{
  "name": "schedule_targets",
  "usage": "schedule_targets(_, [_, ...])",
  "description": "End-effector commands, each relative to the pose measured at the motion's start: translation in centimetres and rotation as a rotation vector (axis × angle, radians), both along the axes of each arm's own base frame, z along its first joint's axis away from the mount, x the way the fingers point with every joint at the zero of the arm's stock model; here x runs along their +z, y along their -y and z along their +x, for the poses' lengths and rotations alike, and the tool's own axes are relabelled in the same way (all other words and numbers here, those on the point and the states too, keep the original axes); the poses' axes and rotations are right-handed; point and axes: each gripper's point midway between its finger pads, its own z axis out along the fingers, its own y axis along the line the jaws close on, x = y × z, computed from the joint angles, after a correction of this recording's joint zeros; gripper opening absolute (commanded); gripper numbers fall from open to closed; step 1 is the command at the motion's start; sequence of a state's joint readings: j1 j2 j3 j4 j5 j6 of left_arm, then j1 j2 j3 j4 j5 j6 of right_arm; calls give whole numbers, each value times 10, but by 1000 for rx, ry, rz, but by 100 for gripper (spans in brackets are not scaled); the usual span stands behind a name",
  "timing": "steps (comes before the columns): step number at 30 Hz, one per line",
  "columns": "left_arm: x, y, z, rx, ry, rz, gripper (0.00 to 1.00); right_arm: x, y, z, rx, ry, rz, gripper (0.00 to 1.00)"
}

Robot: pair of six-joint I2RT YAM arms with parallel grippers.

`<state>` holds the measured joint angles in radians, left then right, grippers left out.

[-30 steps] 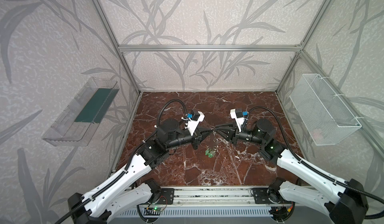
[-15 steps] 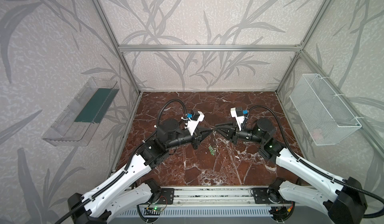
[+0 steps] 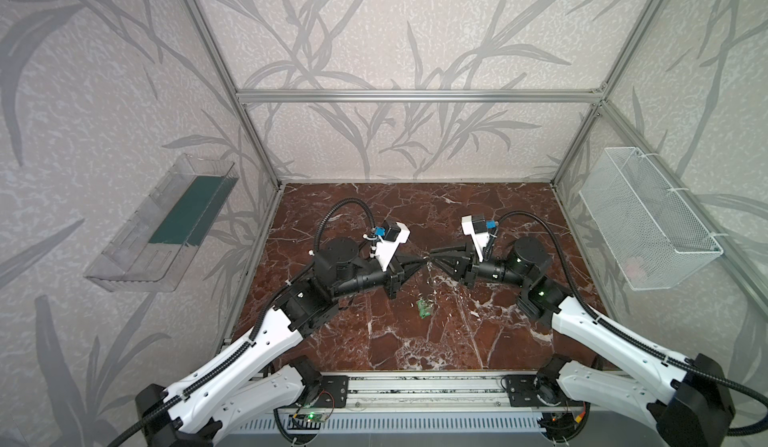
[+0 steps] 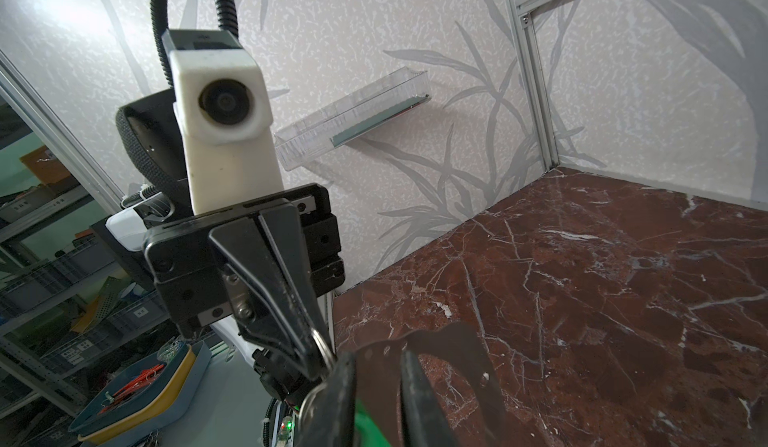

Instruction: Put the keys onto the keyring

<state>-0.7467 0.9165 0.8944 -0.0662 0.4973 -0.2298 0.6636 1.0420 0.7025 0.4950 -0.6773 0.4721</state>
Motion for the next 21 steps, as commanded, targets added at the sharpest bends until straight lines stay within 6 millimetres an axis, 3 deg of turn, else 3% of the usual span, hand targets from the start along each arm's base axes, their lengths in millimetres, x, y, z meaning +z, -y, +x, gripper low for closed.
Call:
schedule_targets(1, [24,-5,2,30,64,-54,0,17,6,-8,4,58,50,23])
schedule_targets(21, [25,1,-6,-29,52,-60,0,15,-3,-6,44,36,44,18])
